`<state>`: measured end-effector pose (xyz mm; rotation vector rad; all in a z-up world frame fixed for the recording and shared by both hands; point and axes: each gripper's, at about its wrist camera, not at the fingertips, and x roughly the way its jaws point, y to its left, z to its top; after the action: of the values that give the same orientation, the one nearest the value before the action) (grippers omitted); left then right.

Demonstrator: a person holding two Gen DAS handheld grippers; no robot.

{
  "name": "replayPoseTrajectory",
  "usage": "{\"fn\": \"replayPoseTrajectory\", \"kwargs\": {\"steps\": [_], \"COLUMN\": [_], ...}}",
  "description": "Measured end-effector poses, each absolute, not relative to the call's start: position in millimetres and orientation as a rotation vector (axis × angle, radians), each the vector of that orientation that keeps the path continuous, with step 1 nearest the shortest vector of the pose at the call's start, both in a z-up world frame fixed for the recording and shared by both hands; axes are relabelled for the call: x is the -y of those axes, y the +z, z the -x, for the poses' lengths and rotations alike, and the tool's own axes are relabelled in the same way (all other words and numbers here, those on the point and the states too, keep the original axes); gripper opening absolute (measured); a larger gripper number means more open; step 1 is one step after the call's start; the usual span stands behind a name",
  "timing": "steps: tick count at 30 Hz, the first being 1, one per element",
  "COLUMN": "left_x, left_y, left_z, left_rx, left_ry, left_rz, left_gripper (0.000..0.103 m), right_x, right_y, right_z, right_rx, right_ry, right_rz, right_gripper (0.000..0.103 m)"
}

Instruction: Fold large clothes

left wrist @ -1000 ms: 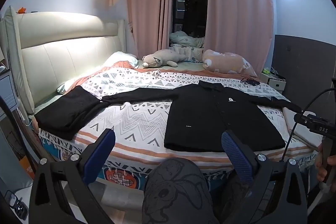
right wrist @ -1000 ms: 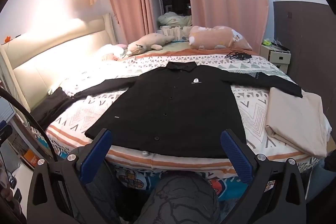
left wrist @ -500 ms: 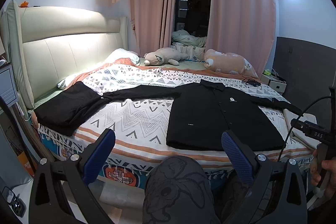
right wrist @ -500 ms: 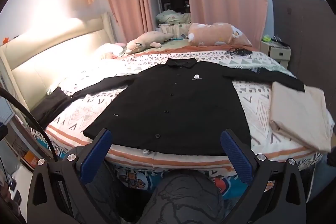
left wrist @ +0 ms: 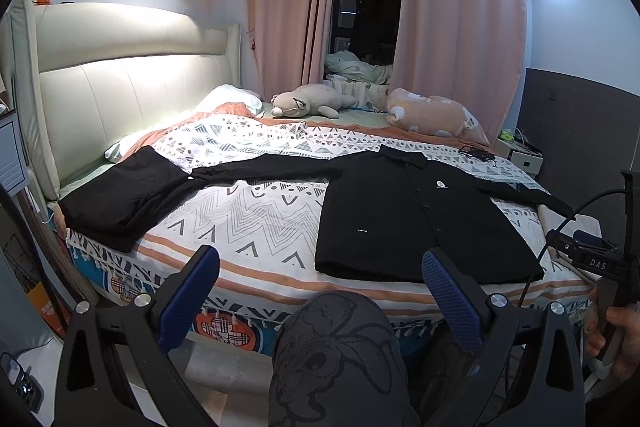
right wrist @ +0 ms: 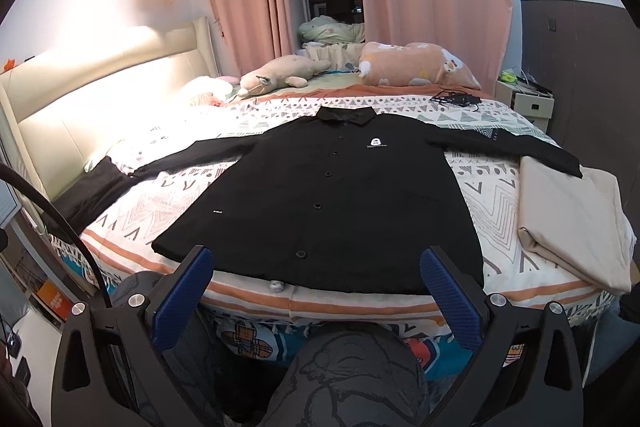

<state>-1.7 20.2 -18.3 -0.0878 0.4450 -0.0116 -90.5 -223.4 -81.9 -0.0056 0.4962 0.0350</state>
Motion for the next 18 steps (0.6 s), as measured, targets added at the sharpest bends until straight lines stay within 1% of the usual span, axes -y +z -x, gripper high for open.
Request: {"fn": "replayPoseTrajectory", "kwargs": {"steps": [18], "left_x": [-35], "left_y": [-30], "left_z": [-1], "left_rx": [-0.475], "left_ry": [-0.023], "left_rz": [0.101], "left_gripper": [0.103], "right_x": [214], "right_y": [-86], "right_z": [85], "right_rx": [-0.51], "right_ry": [0.032], "right_rz": [0.011], "right_gripper": [0.103]}}
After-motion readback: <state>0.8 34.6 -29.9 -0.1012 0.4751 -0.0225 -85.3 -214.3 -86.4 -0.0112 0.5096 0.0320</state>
